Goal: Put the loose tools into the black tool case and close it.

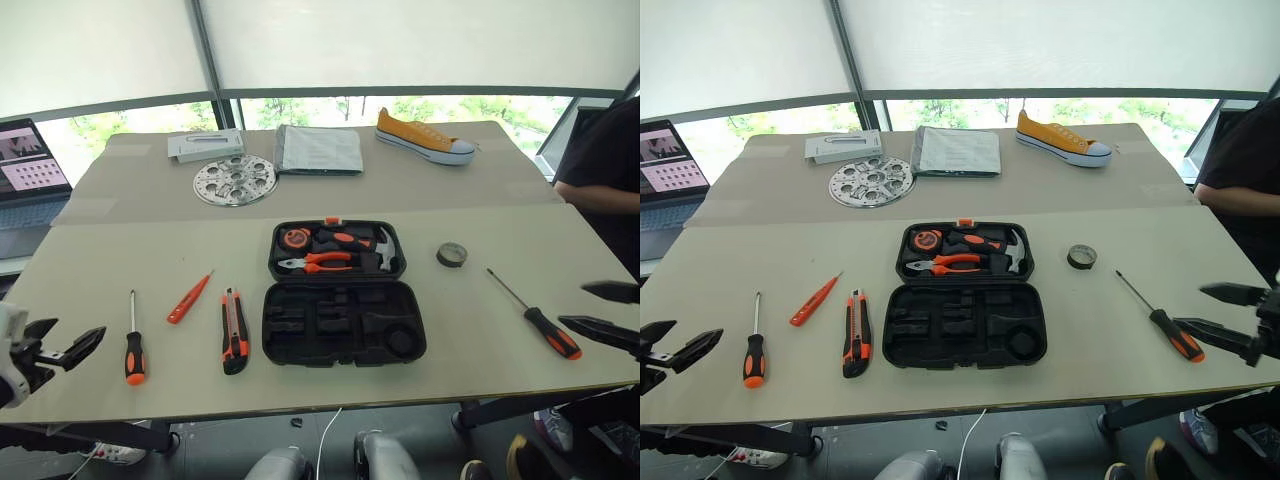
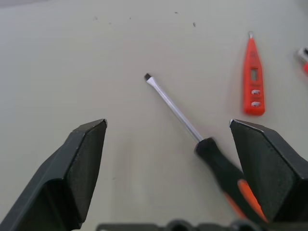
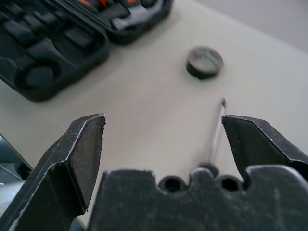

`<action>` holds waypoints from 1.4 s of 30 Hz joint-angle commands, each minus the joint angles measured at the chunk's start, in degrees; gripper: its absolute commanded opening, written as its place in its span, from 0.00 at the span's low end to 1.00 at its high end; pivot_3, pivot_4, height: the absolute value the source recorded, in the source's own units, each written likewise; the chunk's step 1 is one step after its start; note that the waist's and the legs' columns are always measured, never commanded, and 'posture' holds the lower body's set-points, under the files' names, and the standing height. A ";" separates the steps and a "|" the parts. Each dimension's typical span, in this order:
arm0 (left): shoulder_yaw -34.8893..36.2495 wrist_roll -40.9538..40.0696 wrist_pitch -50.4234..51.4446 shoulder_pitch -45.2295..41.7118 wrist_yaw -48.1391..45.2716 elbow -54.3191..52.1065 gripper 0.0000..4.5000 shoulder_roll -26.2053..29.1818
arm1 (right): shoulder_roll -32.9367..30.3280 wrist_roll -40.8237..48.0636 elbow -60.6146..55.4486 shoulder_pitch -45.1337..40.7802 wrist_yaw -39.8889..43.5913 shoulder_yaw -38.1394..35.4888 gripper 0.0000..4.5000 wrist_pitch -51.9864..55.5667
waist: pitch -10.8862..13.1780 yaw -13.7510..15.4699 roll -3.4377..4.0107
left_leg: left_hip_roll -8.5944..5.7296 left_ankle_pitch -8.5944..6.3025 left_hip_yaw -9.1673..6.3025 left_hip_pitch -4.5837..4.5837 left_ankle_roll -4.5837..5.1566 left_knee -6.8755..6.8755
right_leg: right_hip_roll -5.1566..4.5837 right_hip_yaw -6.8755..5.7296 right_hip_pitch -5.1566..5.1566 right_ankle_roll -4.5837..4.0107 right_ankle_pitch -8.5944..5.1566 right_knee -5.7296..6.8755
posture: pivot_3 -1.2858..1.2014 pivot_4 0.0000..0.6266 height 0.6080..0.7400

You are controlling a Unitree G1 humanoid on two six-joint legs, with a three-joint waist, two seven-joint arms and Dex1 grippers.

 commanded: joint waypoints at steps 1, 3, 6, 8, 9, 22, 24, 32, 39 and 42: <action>-0.52 -1.42 14.43 -0.98 10.30 -8.76 0.97 -2.10 | -1.12 8.93 -15.04 -4.29 0.98 4.22 1.00 6.10 | 0.02 -0.06 -0.01 | 0.01 0.00 0.00 -0.02 -0.02 -0.01 | 0.01 -0.02 -0.06 0.00 0.00 0.02 | 0.52 0.24 1.00; -0.31 -1.48 20.65 -4.50 15.02 -9.36 0.97 -4.63 | -0.70 11.41 -20.27 -6.44 0.63 6.55 1.00 7.38 | 0.03 0.41 -0.02 | 0.05 -0.02 -0.03 -0.03 -0.09 -0.03 | 0.06 -0.06 -0.12 -0.04 -0.02 0.07 | 0.52 0.24 1.00; -0.44 -0.98 27.10 -9.05 19.83 -9.80 0.97 -8.80 | 0.29 14.80 -25.94 -10.69 -1.26 10.41 1.00 9.30 | 0.06 1.05 -0.07 | 0.02 -0.01 -0.04 -0.10 -0.11 0.00 | 0.04 -0.08 -0.16 -0.07 -0.02 0.06 | 0.52 0.24 1.00; -2.23 -0.39 28.64 -9.99 20.97 -10.08 0.97 -10.52 | 1.09 16.59 -29.26 -14.19 -2.46 13.74 1.00 10.54 | 0.06 1.39 -0.15 | -0.04 -0.01 -0.03 -0.10 -0.11 0.07 | -0.02 -0.08 -0.13 -0.05 -0.01 0.06 | 0.52 0.24 1.00; -2.39 -0.99 29.52 -10.90 21.13 -10.26 0.97 -12.22 | 1.63 17.06 -30.48 -15.66 -2.89 15.28 1.00 10.77 | 0.05 1.39 -0.22 | -0.04 -0.01 -0.03 -0.10 -0.12 0.10 | -0.02 -0.09 -0.11 -0.05 -0.01 0.06 | 0.52 0.24 1.00; -9.13 4.69 29.68 -10.45 22.82 -7.37 0.86 -14.64 | 5.07 17.64 -31.47 -18.81 -4.07 19.69 1.00 10.79 | -0.08 1.95 -0.05 | -0.03 0.06 -0.02 -0.02 -0.25 0.05 | -0.01 -0.06 -0.12 -0.09 -0.01 0.11 | 0.52 0.24 1.00; -9.27 5.19 29.16 -10.04 22.40 -6.79 0.74 -14.88 | 5.11 17.35 -31.46 -18.61 -4.40 19.66 1.00 10.68 | -0.14 1.90 0.05 | -0.03 0.06 -0.02 0.00 -0.25 0.03 | -0.01 -0.06 -0.13 -0.09 -0.01 0.12 | 0.52 0.24 1.00; -7.49 10.02 16.13 -13.40 21.69 1.60 0.21 -12.00 | 4.23 16.50 -32.17 -16.54 -6.09 18.07 1.00 10.86 | -0.21 2.17 0.16 | -0.01 0.09 -0.02 0.01 -0.30 0.02 | -0.01 -0.08 -0.11 -0.10 -0.01 0.12 | 0.52 0.24 1.00; -16.69 4.45 -4.38 -25.89 -6.23 7.64 0.21 3.92 | 2.60 15.84 -34.05 -10.65 -7.28 14.21 1.00 10.84 | 0.18 2.86 -0.56 | 0.03 0.20 -0.14 -0.20 -0.48 0.07 | -0.01 -0.21 -0.21 -0.18 0.04 0.17 | 0.52 0.24 1.00; -29.23 6.44 -13.50 -34.56 -22.52 10.45 0.21 11.22 | 1.98 14.89 -33.98 -7.55 -7.66 11.93 1.00 10.61 | 0.17 3.15 -0.61 | -0.04 0.18 -0.23 -0.38 -0.46 0.30 | -0.07 -0.32 -0.21 -0.16 0.10 0.06 | 0.52 0.24 1.00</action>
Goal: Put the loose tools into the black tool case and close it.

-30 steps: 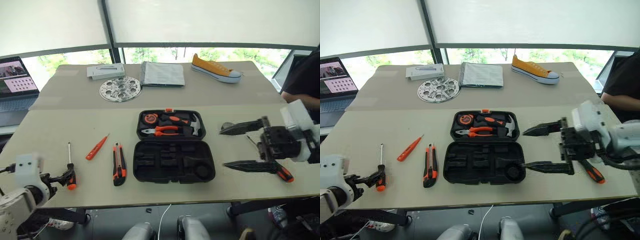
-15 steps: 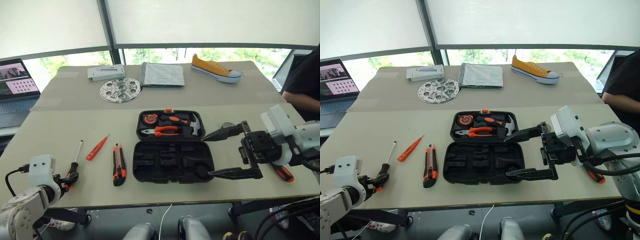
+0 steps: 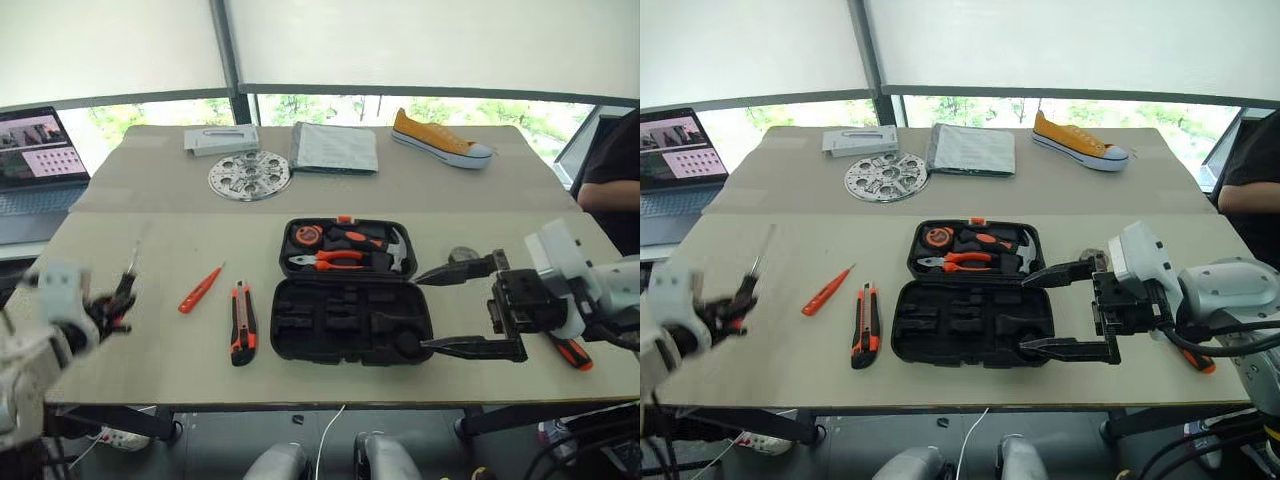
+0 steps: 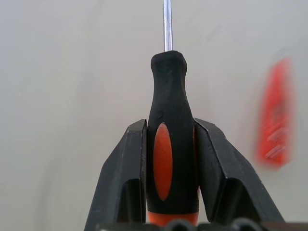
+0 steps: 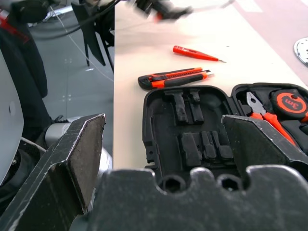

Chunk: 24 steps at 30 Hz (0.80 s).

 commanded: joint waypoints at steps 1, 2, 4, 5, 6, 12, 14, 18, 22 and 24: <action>-14.84 3.24 -12.93 -9.96 -18.43 2.67 0.21 5.88 | -0.94 -1.30 -0.64 2.58 -0.80 -4.41 1.00 -0.70 | -0.02 -0.16 0.06 | -0.07 0.00 0.03 -0.02 0.01 0.03 | -0.02 0.00 -0.01 0.04 0.03 -0.03 | 0.52 0.24 1.00; -21.81 7.05 -17.92 -15.78 -23.14 6.70 0.21 5.00 | -0.62 -2.22 -0.30 4.15 -1.81 -5.38 1.00 -0.75 | -0.03 -0.55 0.10 | -0.13 -0.01 0.05 -0.02 0.03 0.05 | -0.06 0.00 -0.01 0.07 0.04 -0.03 | 0.52 0.24 1.00; -29.28 11.03 -23.73 -22.47 -28.28 11.95 0.21 3.45 | -0.22 -3.22 0.17 5.73 -2.96 -6.32 1.00 -0.84 | -0.04 -0.88 0.15 | -0.19 0.00 0.11 -0.01 0.06 -0.04 | -0.09 0.01 0.00 0.14 0.08 -0.13 | 0.52 0.24 1.00; -32.81 12.55 -26.14 -25.68 -31.31 14.27 0.21 1.87 | 0.04 -3.72 0.22 6.67 -3.64 -6.77 1.00 -0.95 | -0.02 -1.12 0.12 | -0.18 0.00 0.09 -0.02 0.06 0.03 | -0.10 -0.13 -0.02 0.14 0.08 -0.11 | 0.52 0.24 1.00; -36.36 14.21 -29.26 -28.79 -34.32 16.61 0.21 -0.35 | 0.35 -4.34 -0.02 7.94 -4.38 -7.46 1.00 -1.03 | -0.02 -1.47 0.12 | -0.16 0.00 0.10 -0.11 0.07 0.03 | -0.09 -0.20 -0.06 0.12 0.09 -0.15 | 0.52 0.24 1.00; -48.11 23.39 -42.41 -39.71 -40.14 31.04 0.21 -11.73 | 1.71 -7.42 -0.82 14.70 -7.24 -11.73 1.00 -1.46 | 0.03 -2.45 0.03 | -0.01 0.24 0.04 -0.44 0.50 0.35 | -0.06 -0.30 -0.27 -0.02 0.10 -0.08 | 0.52 0.24 1.00; -50.16 27.36 -43.42 -41.60 -37.44 34.89 0.21 -14.39 | 2.07 -9.29 -1.04 16.53 -7.90 -12.82 1.00 -2.62 | 0.03 -2.58 0.03 | 0.00 0.25 0.04 -0.45 0.52 0.36 | -0.06 -0.26 -0.27 -0.03 0.10 -0.04 | 0.52 0.24 1.00; -50.96 31.20 -44.70 -43.60 -35.16 40.16 0.21 -17.19 | 3.16 -8.41 -2.71 18.34 -9.21 -14.85 1.00 -1.77 | 0.04 -2.53 0.02 | 0.03 0.21 0.04 -0.51 0.62 0.53 | -0.01 -0.19 -0.28 -0.01 0.10 0.02 | 0.52 0.24 1.00; -50.33 30.34 -41.39 -42.81 -37.62 38.93 0.21 -17.52 | 3.89 -8.13 -3.54 19.06 -10.35 -15.66 1.00 -1.37 | 0.04 -2.39 0.02 | 0.03 0.17 0.01 -0.51 0.70 0.64 | 0.01 -0.19 -0.27 0.00 0.11 0.05 | 0.52 0.24 1.00; -50.26 30.24 -39.87 -42.25 -38.21 37.87 0.21 -17.40 | 4.09 -8.24 -3.50 19.15 -10.81 -15.67 1.00 -1.44 | 0.04 -2.36 0.02 | 0.02 0.15 0.01 -0.52 0.74 0.67 | 0.01 -0.20 -0.27 0.02 0.11 0.05 | 0.52 0.24 1.00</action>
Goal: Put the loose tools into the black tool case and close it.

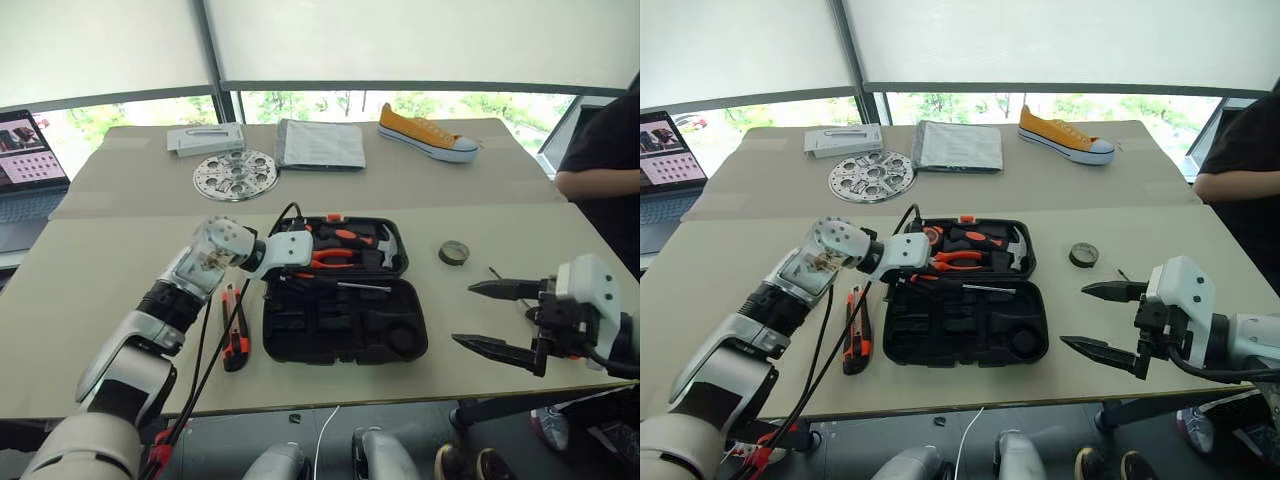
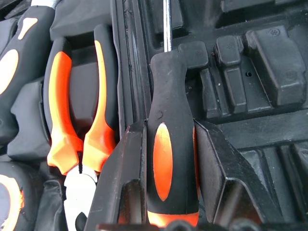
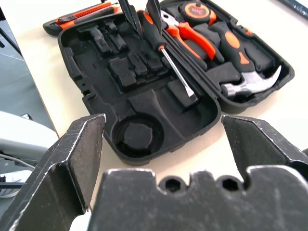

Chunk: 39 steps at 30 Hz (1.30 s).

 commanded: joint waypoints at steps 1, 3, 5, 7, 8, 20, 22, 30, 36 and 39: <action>1.29 -0.09 2.44 0.13 -1.00 -2.32 0.21 0.40 | 0.47 0.37 -1.10 -0.04 -1.43 -2.08 1.00 -0.35 | 0.00 -0.01 0.00 | -0.01 -0.01 0.00 0.00 0.01 0.00 | 0.00 0.00 0.00 0.00 0.00 0.00 | 0.52 0.24 1.00; 1.24 0.46 2.93 0.50 -0.60 -2.31 0.21 0.16 | 0.71 0.13 -0.78 -0.65 -2.16 -1.29 1.00 -0.61 | 0.00 0.00 0.00 | -0.01 -0.01 0.00 0.00 0.02 0.00 | 0.00 0.00 0.00 0.00 0.00 0.00 | 0.52 0.24 1.00; 1.15 0.89 3.01 0.86 -0.58 -2.66 0.21 0.27 | 0.77 0.05 -0.64 -1.09 -2.60 -0.72 1.00 -0.70 | 0.00 0.01 0.00 | -0.01 -0.01 0.00 0.00 0.03 0.00 | 0.00 0.00 0.00 0.00 0.00 0.00 | 0.52 0.24 1.00; 1.33 0.58 3.62 1.53 -1.43 -4.11 0.21 0.77 | 0.74 0.04 -0.58 -1.27 -2.71 -0.46 1.00 -0.81 | 0.00 0.00 0.00 | -0.01 -0.01 0.00 0.01 0.03 0.01 | 0.00 0.00 0.00 0.00 0.00 0.00 | 0.52 0.24 1.00; 1.55 0.23 4.66 1.88 -1.90 -5.27 0.21 1.07 | 0.69 -0.04 -0.41 -1.40 -2.67 -0.31 1.00 -0.93 | 0.00 -0.01 0.00 | -0.01 -0.01 0.00 0.01 0.02 0.01 | 0.00 0.00 0.00 0.00 0.00 0.00 | 0.52 0.24 1.00; 3.29 -0.04 15.13 4.18 -0.84 -15.07 0.21 2.61 | 1.27 -0.91 0.37 -2.41 -2.59 1.03 1.00 -1.32 | 0.00 0.15 0.01 | -0.01 -0.02 0.00 0.00 0.05 0.02 | 0.01 -0.01 0.00 0.00 0.00 0.00 | 0.52 0.24 1.00; 4.17 -1.07 17.91 3.84 -0.57 -17.34 0.21 2.46 | 1.30 -1.09 0.32 -2.28 -2.35 1.28 1.00 -1.47 | 0.00 0.24 0.00 | -0.02 -0.02 0.00 0.00 0.05 0.04 | 0.00 0.00 0.01 0.01 0.00 0.00 | 0.52 0.24 1.00; 2.85 -0.24 25.74 5.32 0.70 -24.50 0.21 4.89 | 1.58 -0.92 -0.16 -2.09 -2.26 1.33 1.00 -1.47 | 0.00 0.28 0.01 | -0.02 -0.02 0.00 0.00 0.05 0.06 | 0.01 0.01 0.00 0.01 0.01 0.02 | 0.52 0.24 1.00; 1.77 0.88 25.88 5.88 3.82 -21.61 0.21 3.26 | 1.78 -0.89 -0.24 -2.36 -2.65 1.57 1.00 -1.44 | 0.00 0.57 0.01 | -0.03 -0.02 0.00 0.01 0.05 0.09 | 0.01 0.01 0.02 0.02 0.01 0.02 | 0.52 0.24 1.00; 1.66 0.48 25.62 6.28 4.07 -21.12 0.21 2.67 | 1.92 -0.85 -0.37 -2.26 -2.89 1.46 1.00 -1.29 | -0.01 0.58 0.01 | -0.03 -0.02 0.00 0.01 0.05 0.09 | 0.01 0.01 0.02 0.02 0.01 0.02 | 0.52 0.24 1.00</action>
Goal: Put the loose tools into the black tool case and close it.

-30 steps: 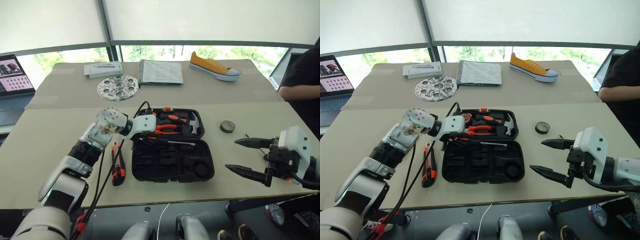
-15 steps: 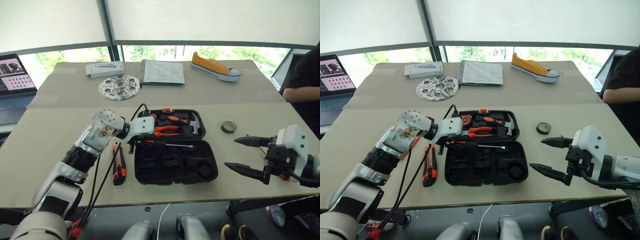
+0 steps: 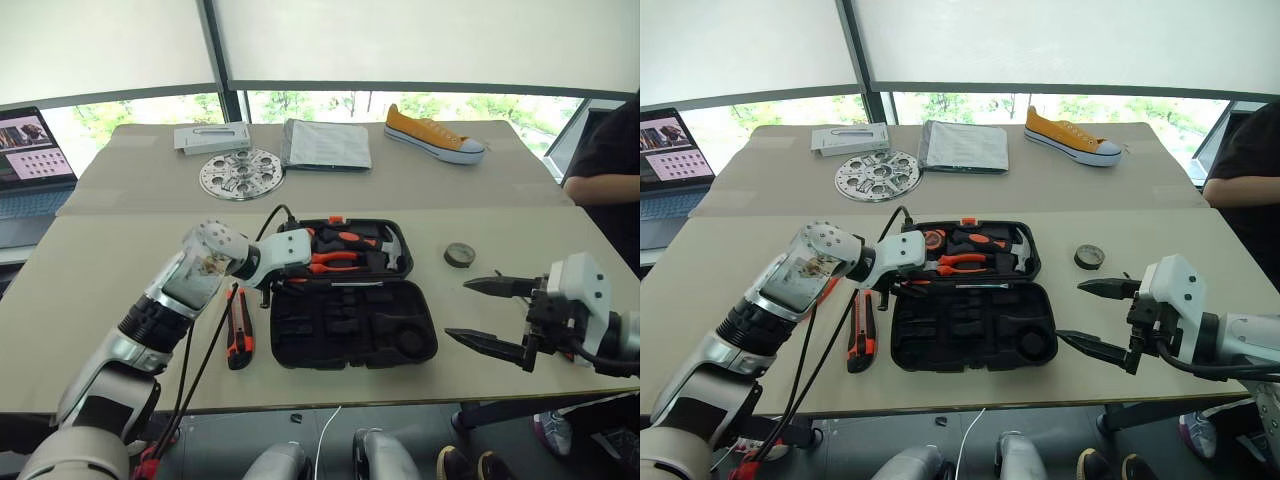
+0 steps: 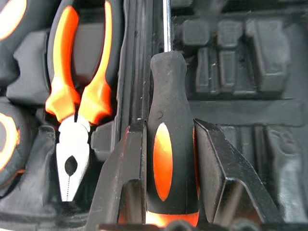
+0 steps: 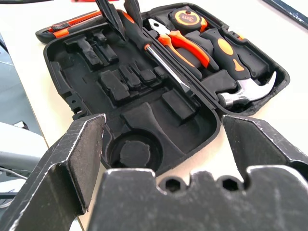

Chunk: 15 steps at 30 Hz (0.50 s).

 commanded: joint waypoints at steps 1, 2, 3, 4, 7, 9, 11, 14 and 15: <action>0.06 -0.34 -0.65 0.34 0.64 -0.29 0.21 -0.47 | 0.23 0.33 -1.46 -0.30 -0.72 -1.32 1.00 -1.17 | 0.00 0.00 0.00 | 0.00 0.00 0.00 0.01 0.00 0.00 | 0.00 -0.01 0.00 0.00 0.00 0.00 | 0.52 0.24 1.00; 0.11 -0.49 -0.83 0.46 0.78 -0.34 0.21 -0.72 | 0.31 0.29 -1.50 -0.13 -0.77 -1.36 1.00 -1.20 | 0.00 -0.01 0.00 | 0.00 0.00 0.00 0.00 0.00 0.00 | 0.00 0.00 0.00 0.00 0.00 0.01 | 0.52 0.24 1.00; 0.15 -0.64 -0.60 0.54 0.92 -0.56 0.21 -0.96 | 0.38 0.26 -1.55 0.04 -0.84 -1.38 1.00 -1.23 | 0.00 -0.01 0.00 | 0.00 0.00 0.00 0.00 0.00 0.00 | 0.00 -0.01 0.00 0.00 0.00 0.00 | 0.52 0.24 1.00; 0.18 -0.74 -0.38 0.58 0.97 -0.80 0.21 -1.08 | 0.43 0.26 -1.61 0.16 -0.93 -1.39 1.00 -1.22 | 0.00 0.00 0.00 | 0.00 0.00 0.00 0.01 0.00 0.00 | 0.00 0.00 0.01 0.00 0.00 0.01 | 0.52 0.24 1.00; 0.06 -0.73 -0.85 0.64 0.77 -1.34 0.21 -1.01 | 0.49 0.27 -1.71 0.34 -1.13 -1.39 1.00 -1.18 | 0.00 0.01 0.00 | 0.00 0.00 0.00 0.01 0.00 0.01 | -0.01 0.00 0.02 0.00 0.00 0.00 | 0.52 0.24 1.00; 0.04 -0.97 -0.47 0.72 0.33 -2.06 0.21 -0.74 | 0.58 0.25 -1.74 0.39 -1.28 -1.37 1.00 -1.14 | 0.00 0.01 0.00 | 0.00 0.00 0.00 0.02 0.00 0.01 | -0.01 0.00 0.02 0.00 0.00 0.01 | 0.52 0.24 1.00; -0.02 -0.81 -0.68 0.81 0.14 -2.25 0.21 -0.40 | 0.64 0.27 -1.75 0.39 -1.41 -1.36 1.00 -1.09 | 0.00 0.00 0.00 | 0.00 0.00 0.00 0.02 0.00 0.01 | 0.00 0.00 0.02 0.00 0.00 0.01 | 0.52 0.24 1.00; 0.30 -0.77 -1.51 1.22 -0.12 -2.30 0.58 0.06 | 0.77 0.18 -1.65 0.38 -1.64 -1.23 1.00 -1.03 | 0.00 0.02 0.00 | 0.00 0.00 0.00 0.02 0.00 0.01 | 0.00 0.00 0.02 0.00 0.00 0.01 | 0.52 0.24 1.00; 0.49 -0.88 -1.80 1.35 -0.27 -2.49 0.66 0.24 | 0.81 0.16 -1.61 0.41 -1.69 -1.17 1.00 -1.03 | 0.00 0.04 0.00 | 0.00 0.00 0.00 0.02 0.00 0.02 | -0.01 0.00 0.02 0.00 0.00 0.02 | 0.52 0.24 1.00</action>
